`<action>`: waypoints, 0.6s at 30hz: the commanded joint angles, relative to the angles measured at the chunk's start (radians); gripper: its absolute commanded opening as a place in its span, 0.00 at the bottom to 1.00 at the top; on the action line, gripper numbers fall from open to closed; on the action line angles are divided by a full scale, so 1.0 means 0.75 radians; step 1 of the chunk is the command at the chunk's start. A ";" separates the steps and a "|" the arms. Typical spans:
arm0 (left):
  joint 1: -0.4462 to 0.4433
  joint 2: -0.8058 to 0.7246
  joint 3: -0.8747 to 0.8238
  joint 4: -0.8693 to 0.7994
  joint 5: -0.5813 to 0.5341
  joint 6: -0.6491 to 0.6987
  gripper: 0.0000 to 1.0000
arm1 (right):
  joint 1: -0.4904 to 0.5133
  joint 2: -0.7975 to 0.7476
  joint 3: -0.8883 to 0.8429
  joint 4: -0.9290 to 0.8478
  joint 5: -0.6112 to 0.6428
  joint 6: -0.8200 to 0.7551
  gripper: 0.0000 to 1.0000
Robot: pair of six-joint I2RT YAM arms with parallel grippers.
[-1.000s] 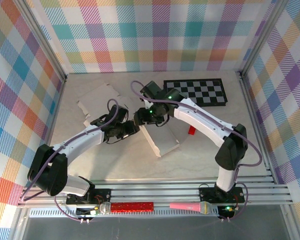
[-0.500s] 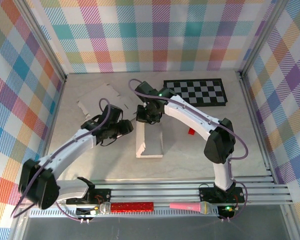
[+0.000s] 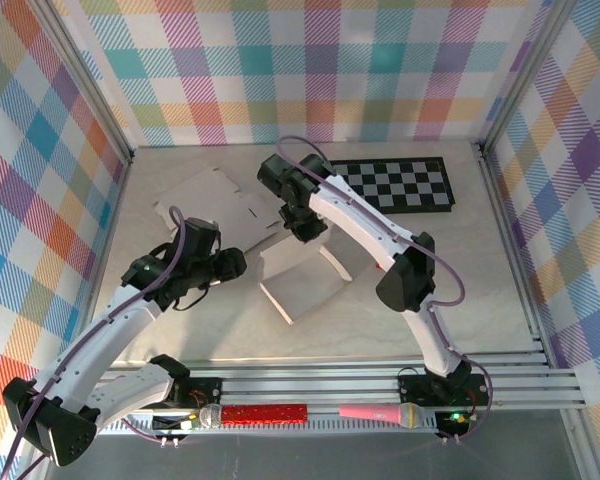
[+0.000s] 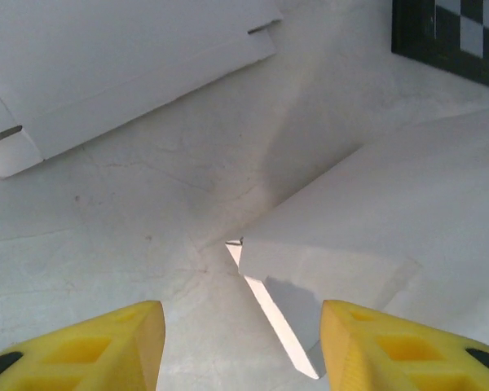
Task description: Fold the paper box
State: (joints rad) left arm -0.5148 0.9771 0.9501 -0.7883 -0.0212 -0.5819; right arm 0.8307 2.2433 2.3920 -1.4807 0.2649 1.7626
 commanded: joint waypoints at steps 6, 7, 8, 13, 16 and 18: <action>0.018 -0.032 0.007 -0.086 0.186 0.168 0.58 | -0.028 -0.076 -0.011 0.076 0.135 -0.304 0.54; 0.019 -0.019 0.013 -0.088 0.205 0.187 0.58 | -0.030 -0.122 -0.045 0.127 0.173 -0.441 0.59; 0.020 -0.002 0.022 -0.088 0.220 0.198 0.59 | -0.031 -0.187 -0.101 0.189 0.214 -0.594 0.63; 0.008 0.065 0.056 -0.065 0.274 0.223 0.59 | -0.087 -0.660 -0.754 0.799 0.162 -1.600 0.72; -0.014 0.090 0.055 -0.062 0.219 0.228 0.60 | -0.258 -0.940 -1.158 1.108 -0.405 -2.048 0.70; -0.024 0.120 0.048 -0.043 0.199 0.234 0.60 | -0.391 -1.025 -1.287 1.100 -0.670 -2.206 0.66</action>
State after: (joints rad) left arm -0.5171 1.0477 0.9661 -0.8185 0.1383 -0.4351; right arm 0.6476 1.5314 1.5455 -0.8383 0.0975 0.5388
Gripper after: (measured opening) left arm 0.601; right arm 0.678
